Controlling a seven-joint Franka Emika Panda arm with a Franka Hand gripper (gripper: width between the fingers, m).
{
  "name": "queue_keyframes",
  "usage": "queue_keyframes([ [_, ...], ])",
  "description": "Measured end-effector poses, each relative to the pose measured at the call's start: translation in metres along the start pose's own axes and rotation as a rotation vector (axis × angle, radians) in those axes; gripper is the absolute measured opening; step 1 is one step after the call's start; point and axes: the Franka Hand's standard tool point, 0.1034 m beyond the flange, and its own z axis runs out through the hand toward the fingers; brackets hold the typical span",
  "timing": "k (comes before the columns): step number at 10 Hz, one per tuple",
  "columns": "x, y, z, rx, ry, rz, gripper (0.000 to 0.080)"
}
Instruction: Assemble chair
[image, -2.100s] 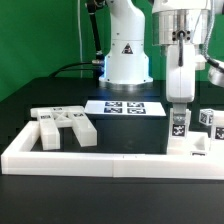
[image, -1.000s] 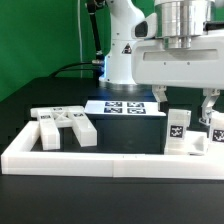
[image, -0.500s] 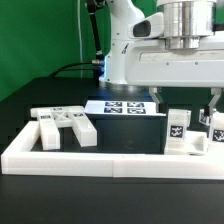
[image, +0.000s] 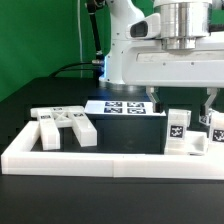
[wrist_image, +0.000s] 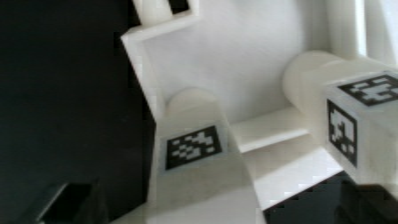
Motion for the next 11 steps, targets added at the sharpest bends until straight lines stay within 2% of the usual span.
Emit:
queue_keyframes([
  [3,-0.001,0.000,0.001,-0.002,-0.001,-0.008,0.0649],
  [4,-0.005,-0.003,0.001,-0.016,0.004,-0.072,0.0649],
  [6,-0.012,0.001,0.001,-0.019,0.000,-0.135,0.0649],
  [9,-0.018,0.007,0.012,-0.029,0.010,-0.137,0.0649],
  [11,-0.017,0.010,0.014,-0.029,0.014,-0.122,0.0649],
])
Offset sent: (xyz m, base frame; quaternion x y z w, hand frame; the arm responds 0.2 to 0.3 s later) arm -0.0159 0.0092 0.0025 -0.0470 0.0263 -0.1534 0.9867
